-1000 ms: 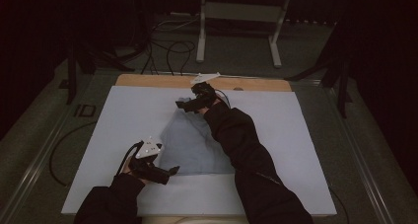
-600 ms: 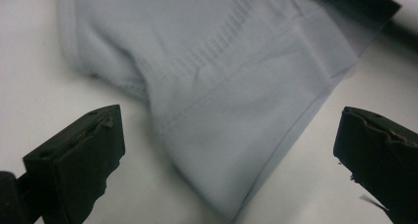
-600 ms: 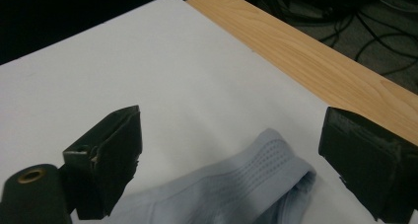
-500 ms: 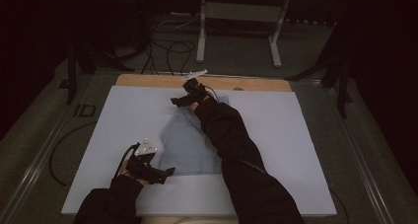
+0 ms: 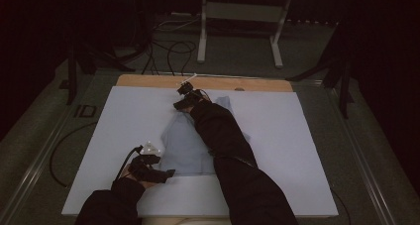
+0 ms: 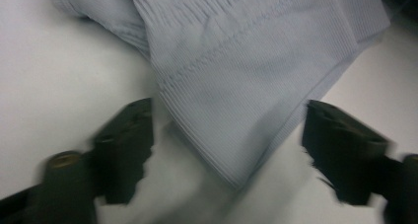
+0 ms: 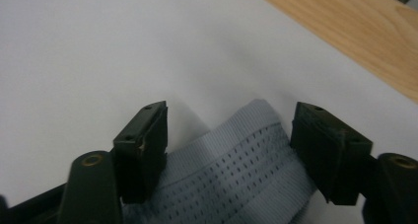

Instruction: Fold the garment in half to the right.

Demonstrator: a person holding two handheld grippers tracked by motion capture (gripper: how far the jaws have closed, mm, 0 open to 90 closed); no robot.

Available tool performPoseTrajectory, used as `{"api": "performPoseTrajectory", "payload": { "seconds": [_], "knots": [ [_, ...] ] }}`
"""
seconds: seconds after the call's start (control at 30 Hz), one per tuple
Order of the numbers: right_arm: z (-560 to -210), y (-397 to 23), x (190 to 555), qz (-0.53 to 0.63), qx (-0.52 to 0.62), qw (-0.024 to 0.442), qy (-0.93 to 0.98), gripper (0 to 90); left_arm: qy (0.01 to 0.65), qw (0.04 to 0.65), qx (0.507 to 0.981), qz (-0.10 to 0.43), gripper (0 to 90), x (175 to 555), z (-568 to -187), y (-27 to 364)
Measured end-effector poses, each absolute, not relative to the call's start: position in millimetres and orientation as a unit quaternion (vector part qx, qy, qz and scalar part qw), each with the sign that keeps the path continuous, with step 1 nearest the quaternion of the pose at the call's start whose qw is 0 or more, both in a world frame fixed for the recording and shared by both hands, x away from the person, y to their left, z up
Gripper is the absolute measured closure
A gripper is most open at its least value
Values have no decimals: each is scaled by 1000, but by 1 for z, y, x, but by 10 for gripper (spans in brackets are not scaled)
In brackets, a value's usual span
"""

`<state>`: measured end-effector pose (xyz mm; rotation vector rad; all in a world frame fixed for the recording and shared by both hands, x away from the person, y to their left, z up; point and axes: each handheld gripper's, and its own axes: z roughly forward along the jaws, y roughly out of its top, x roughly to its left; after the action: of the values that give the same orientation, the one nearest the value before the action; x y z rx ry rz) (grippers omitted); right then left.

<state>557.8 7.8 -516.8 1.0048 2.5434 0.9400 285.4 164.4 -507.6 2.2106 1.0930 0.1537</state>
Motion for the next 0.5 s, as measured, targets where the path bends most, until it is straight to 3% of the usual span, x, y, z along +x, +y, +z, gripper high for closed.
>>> {"api": "performPoseTrajectory", "payload": {
  "seconds": [0.27,0.5],
  "knots": [
    [-518,16,563,293,331,133,887,459,429,328,840,59,489,285,-509,164],
    [-515,21,561,286,318,125,895,753,426,331,841,48,653,286,-510,161]
  ]
}}
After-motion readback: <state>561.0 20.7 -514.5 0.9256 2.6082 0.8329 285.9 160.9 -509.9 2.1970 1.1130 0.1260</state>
